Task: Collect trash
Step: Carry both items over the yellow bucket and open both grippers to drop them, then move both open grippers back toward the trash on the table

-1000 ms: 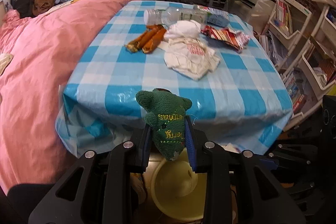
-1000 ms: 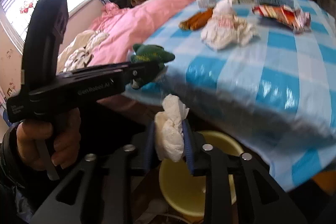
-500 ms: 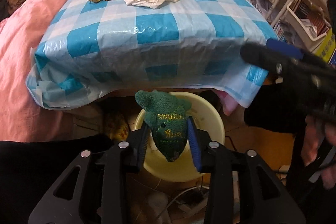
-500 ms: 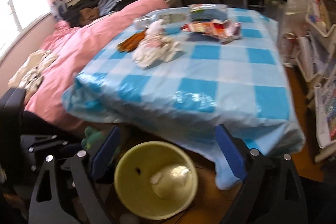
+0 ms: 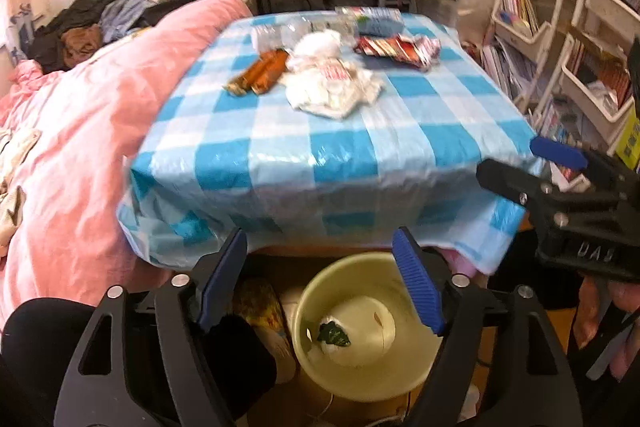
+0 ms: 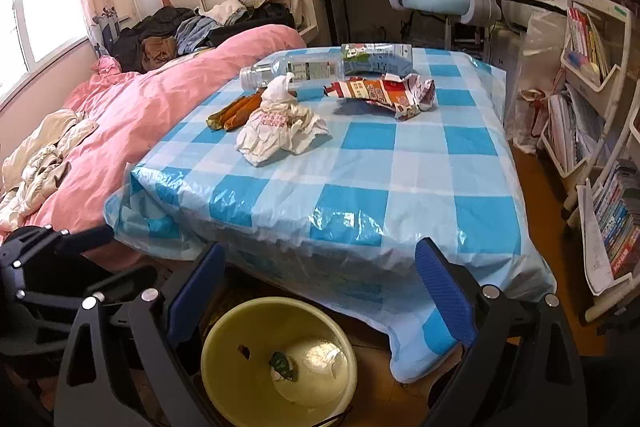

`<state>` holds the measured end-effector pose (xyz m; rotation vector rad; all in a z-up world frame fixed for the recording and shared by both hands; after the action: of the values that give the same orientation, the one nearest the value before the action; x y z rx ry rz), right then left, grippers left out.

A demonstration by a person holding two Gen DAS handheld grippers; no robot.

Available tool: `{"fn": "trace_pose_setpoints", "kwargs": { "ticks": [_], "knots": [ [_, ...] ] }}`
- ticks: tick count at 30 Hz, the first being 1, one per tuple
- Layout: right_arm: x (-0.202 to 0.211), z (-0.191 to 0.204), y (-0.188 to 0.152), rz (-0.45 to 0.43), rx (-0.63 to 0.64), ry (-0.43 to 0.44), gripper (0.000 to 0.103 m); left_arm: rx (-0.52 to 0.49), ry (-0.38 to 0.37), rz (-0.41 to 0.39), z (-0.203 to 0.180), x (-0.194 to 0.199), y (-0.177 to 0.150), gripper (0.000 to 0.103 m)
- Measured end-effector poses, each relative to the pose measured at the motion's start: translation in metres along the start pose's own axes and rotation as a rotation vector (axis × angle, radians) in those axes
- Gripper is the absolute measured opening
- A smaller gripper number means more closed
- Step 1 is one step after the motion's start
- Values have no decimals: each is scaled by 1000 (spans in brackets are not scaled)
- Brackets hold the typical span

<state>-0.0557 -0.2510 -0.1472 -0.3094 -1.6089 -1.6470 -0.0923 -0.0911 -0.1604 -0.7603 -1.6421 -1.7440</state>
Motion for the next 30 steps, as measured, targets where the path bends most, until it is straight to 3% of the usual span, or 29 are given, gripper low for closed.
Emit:
{"fn": "trace_pose_setpoints", "kwargs": {
  "ticks": [9,30],
  "knots": [
    [2,9,9,-56,46,-6,92,66,15,-55,12,-2,25,77],
    [-10,22,11,-51,60,37,92,208,69,-72,54,-20,59,79]
  ]
}}
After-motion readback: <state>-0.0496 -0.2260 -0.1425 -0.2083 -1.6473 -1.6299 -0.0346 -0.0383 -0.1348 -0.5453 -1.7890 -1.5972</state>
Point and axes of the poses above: each gripper's, at about its wrist camera, not at the fingertips, and x roughly against the way its jaws point, z to its left, y to its top, the point moved 8 cm from there along -x, roughly the way its jaws point, and after that the axes turned 2 degrees about y, right-handed, at the moved point
